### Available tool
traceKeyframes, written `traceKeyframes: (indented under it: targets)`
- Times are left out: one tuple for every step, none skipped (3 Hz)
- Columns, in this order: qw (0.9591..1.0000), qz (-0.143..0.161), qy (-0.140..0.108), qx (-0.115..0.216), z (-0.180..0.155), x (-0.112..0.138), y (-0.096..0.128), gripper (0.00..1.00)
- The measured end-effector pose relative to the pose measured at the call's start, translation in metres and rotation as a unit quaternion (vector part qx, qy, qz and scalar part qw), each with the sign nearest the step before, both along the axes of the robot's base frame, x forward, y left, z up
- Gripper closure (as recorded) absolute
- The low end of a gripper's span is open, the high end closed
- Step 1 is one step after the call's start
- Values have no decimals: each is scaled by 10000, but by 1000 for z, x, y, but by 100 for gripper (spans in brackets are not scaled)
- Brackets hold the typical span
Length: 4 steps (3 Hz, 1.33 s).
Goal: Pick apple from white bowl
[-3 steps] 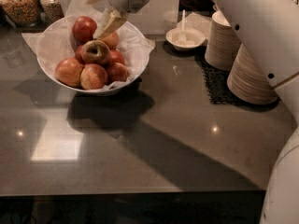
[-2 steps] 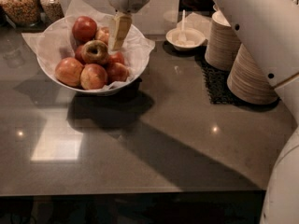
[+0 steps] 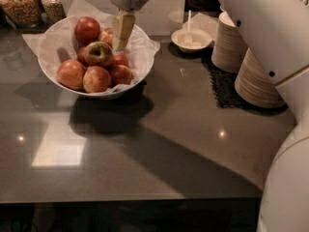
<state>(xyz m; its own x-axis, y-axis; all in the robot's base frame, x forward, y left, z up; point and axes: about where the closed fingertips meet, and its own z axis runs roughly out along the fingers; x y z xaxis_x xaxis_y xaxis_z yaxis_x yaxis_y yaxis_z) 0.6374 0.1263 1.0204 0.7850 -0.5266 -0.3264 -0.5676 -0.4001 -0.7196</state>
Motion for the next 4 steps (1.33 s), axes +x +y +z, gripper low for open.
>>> traceKeyframes:
  targets:
    - [9937, 330, -593, -895, 14, 17, 0, 0]
    - [9892, 572, -611, -1207, 16, 12, 16, 0]
    - [9892, 580, -607, -1206, 15, 12, 16, 0]
    - [9812, 840, -594, -1633, 6, 12, 15, 0]
